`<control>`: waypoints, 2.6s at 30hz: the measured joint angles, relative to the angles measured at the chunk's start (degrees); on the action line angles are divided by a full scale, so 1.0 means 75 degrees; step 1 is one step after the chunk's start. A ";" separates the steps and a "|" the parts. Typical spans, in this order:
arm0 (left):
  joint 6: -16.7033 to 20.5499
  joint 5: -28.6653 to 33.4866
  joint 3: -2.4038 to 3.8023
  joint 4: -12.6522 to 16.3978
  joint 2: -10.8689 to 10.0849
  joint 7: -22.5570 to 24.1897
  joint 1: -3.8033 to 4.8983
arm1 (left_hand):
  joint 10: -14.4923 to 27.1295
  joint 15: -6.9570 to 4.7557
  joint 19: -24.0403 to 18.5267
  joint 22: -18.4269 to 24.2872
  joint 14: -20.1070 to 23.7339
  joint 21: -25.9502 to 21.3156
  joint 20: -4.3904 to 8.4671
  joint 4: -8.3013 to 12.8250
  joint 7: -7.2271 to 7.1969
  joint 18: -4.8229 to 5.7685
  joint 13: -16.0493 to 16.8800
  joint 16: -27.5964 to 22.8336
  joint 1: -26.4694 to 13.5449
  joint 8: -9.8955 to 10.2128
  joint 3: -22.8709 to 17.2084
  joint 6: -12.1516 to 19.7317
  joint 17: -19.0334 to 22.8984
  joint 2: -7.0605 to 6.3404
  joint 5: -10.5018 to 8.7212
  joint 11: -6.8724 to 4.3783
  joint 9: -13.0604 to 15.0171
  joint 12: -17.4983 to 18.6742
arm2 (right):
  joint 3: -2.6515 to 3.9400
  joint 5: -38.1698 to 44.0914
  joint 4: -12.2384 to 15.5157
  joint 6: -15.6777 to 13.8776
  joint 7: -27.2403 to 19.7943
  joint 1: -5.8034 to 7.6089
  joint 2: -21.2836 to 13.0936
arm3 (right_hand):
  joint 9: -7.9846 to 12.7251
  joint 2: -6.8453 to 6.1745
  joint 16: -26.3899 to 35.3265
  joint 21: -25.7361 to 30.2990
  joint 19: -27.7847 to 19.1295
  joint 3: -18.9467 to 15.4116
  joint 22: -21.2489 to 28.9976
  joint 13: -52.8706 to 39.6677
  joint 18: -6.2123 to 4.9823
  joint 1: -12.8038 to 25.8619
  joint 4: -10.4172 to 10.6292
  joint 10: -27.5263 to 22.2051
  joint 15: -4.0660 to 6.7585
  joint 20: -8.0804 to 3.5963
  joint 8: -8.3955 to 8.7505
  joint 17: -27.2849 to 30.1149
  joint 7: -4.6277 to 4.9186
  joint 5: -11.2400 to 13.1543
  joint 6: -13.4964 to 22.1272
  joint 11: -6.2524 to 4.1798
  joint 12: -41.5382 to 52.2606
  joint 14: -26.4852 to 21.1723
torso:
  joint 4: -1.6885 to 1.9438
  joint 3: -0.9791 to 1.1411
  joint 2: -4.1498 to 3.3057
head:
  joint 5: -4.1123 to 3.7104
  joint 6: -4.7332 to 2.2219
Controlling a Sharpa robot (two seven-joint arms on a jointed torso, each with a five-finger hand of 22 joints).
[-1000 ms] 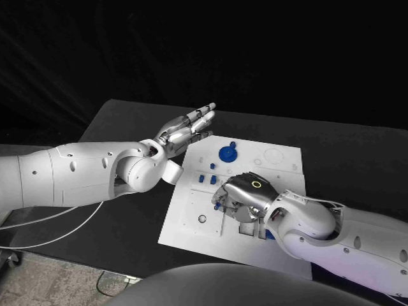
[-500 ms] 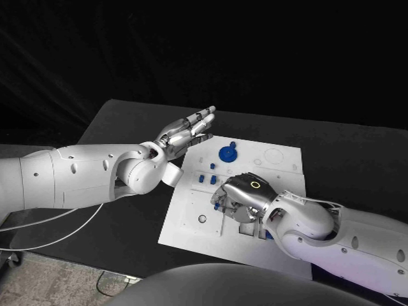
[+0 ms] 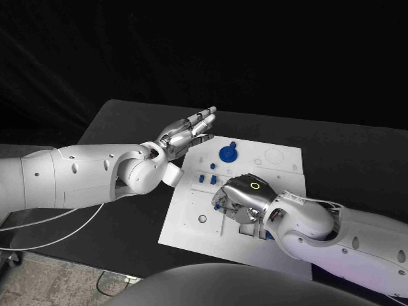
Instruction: Assemble the parts on the task board
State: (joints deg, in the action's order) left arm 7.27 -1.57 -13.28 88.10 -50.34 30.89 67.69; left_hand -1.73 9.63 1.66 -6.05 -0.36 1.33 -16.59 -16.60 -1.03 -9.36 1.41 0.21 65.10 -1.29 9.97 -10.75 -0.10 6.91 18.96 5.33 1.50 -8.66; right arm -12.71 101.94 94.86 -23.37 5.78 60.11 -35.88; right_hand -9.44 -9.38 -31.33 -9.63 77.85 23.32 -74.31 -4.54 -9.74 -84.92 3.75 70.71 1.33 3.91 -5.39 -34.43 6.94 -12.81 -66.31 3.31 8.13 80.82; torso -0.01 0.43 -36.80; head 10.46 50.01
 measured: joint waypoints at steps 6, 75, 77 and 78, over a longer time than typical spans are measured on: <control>-0.0009 0.0000 0.0000 0.0001 -0.0008 -0.0005 -0.0002 | 0.0000 0.0000 0.0000 0.0000 0.0000 0.0000 0.0000 -0.0017 0.0000 0.0000 0.0000 0.0000 0.0024 0.0000 0.0017 0.0000 0.0000 0.0024 0.0000 0.0000 0.0000 0.0000 | 0.0000 0.0046 0.0011 0.0056 0.0011 -0.0006 -0.0035 | 0.0075 -0.0064 0.0000 0.0060 -0.0128 -0.0006 -0.0067 0.0008 -0.0001 0.0064 -0.0006 -0.0337 -0.0029 0.0061 0.0193 -0.0020 -0.0001 0.0225 0.0336 0.0068 -0.0144 -0.0135 | -0.0001 0.0000 0.0000 | 0.0007 0.0000; -0.0071 -0.0016 0.0000 -0.0043 0.0013 -0.0109 -0.0023 | 0.0028 0.0027 0.0027 0.0020 -0.0027 0.0000 -0.0027 0.0026 0.0082 0.0000 -0.0001 0.0000 0.0165 -0.0030 0.0100 -0.0028 -0.0004 0.0225 0.0290 0.0028 0.0006 -0.0044 | 0.0015 -0.0593 0.0618 0.0909 0.1055 0.0900 -0.1946 | 0.0616 0.0054 -0.0653 0.0564 0.0130 -0.1122 -0.0013 -0.0291 -0.0002 0.0373 0.1029 -0.2088 -0.0216 0.0257 0.0087 -0.0064 0.0205 0.0981 0.1562 0.0274 0.1006 -0.0295 | 0.0001 0.0003 -0.0004 | -0.0314 0.0000; -0.0074 -0.0016 0.0000 -0.0045 0.0018 -0.0110 -0.0023 | 0.0029 0.0027 0.0027 0.0020 -0.0027 0.0000 -0.0027 0.0026 0.0082 0.0000 -0.0001 0.0000 0.0165 -0.0030 0.0100 -0.0028 -0.0004 0.0225 0.0327 0.0028 0.0006 -0.0044 | 0.0015 -0.0593 0.0571 0.0909 0.1032 0.0867 -0.1892 | 0.0616 0.0054 -0.0652 0.0564 0.0130 -0.1122 -0.0013 -0.0290 -0.0002 0.0373 0.1029 -0.2046 -0.0216 0.0257 0.0070 -0.0064 0.0215 0.0981 0.1520 0.0264 0.1037 -0.0295 | 0.0001 0.0003 -0.0004 | -0.0314 0.0000; -0.0075 -0.0016 0.0000 -0.0046 0.0019 -0.0111 -0.0023 | 0.0028 0.0027 0.0027 0.0020 -0.0027 0.0000 -0.0027 0.0026 0.0082 0.0000 0.0000 0.0000 0.0165 -0.0030 0.0100 -0.0028 -0.0004 0.0225 0.0327 0.0028 0.0005 -0.0044 | 0.0015 -0.0593 0.0554 0.0909 0.1022 0.0854 -0.1874 | 0.0616 0.0057 -0.0652 0.0564 0.0130 -0.1109 -0.0013 -0.0290 -0.0002 0.0370 0.1017 -0.2020 -0.0216 0.0257 0.0058 -0.0062 0.0205 0.0981 0.1495 0.0279 0.1037 -0.0295 | 0.0001 0.0003 -0.0005 | -0.0321 0.0000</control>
State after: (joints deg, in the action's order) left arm 6.70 -1.70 -13.27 87.75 -50.20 30.05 67.52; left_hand -1.52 9.83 1.87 -5.90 -0.56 1.33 -16.79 -16.40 -0.42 -9.36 1.41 0.20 66.34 -1.52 10.72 -10.96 -0.13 8.60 21.41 5.55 1.54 -8.99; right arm -12.61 97.49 99.01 -16.56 13.45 66.51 -49.93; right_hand -4.81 -8.95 -36.22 -5.40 78.82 15.00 -74.41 -6.71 -9.76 -82.15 11.38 55.55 -0.29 5.83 -4.96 -34.89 8.48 -5.45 -55.10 5.40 15.90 78.60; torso 0.01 0.46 -36.84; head 8.06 50.01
